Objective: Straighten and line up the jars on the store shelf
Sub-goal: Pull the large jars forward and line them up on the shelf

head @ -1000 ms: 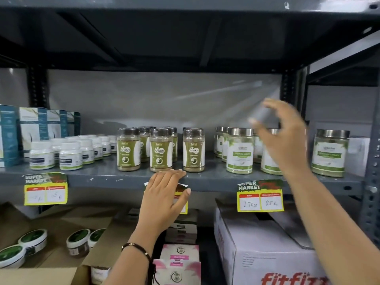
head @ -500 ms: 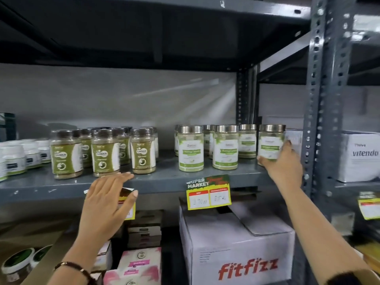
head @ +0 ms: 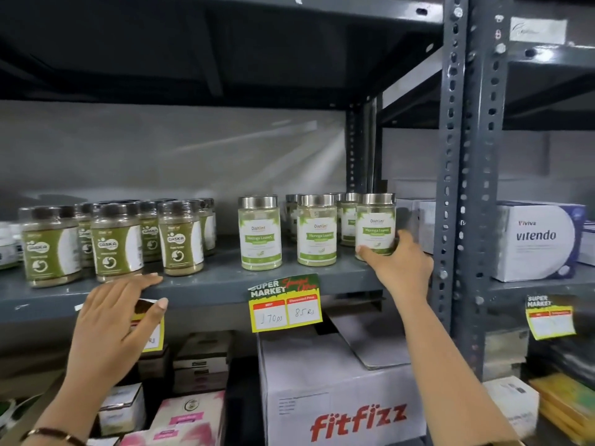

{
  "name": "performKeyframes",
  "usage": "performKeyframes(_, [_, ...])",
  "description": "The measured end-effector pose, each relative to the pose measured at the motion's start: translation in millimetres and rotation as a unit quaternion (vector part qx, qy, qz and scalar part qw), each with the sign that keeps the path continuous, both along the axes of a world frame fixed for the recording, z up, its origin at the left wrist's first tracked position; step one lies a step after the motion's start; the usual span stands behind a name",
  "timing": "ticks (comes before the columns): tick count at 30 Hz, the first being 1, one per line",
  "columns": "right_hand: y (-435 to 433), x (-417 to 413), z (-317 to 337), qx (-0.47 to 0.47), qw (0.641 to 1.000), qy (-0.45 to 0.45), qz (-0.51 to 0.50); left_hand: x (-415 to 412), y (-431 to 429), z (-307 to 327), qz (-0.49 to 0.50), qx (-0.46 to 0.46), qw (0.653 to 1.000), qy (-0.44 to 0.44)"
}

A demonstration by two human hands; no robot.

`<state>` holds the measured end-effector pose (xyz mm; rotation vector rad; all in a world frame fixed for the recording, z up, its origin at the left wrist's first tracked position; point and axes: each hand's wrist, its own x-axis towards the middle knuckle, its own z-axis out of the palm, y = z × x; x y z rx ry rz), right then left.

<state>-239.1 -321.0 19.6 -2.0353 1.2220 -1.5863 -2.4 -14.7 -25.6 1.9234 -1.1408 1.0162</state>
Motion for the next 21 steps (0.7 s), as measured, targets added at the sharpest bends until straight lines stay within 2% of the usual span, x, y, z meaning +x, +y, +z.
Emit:
performKeyframes(5, [-2.7,1.5,-2.2,-0.009,1.000,-0.023,0.009,-3.3,-1.6,2.1,-0.001,-0.011,1.000,0.010])
performKeyframes(12, [-2.0,4.0,-3.0,-0.055,0.997,-0.008,-0.045,-3.5,-1.5,1.5,-0.001,-0.013,1.000,0.014])
performKeyframes(18, [-3.1,7.4,-3.0,-0.055,0.996,0.004,-0.070,-2.3,-1.5,1.2,-0.004,-0.012,1.000,0.016])
performKeyframes(21, [-1.9,6.7,-2.5,-0.046,0.998,0.007,-0.053,-3.0,-0.7,1.7,-0.008,-0.015,1.000,0.016])
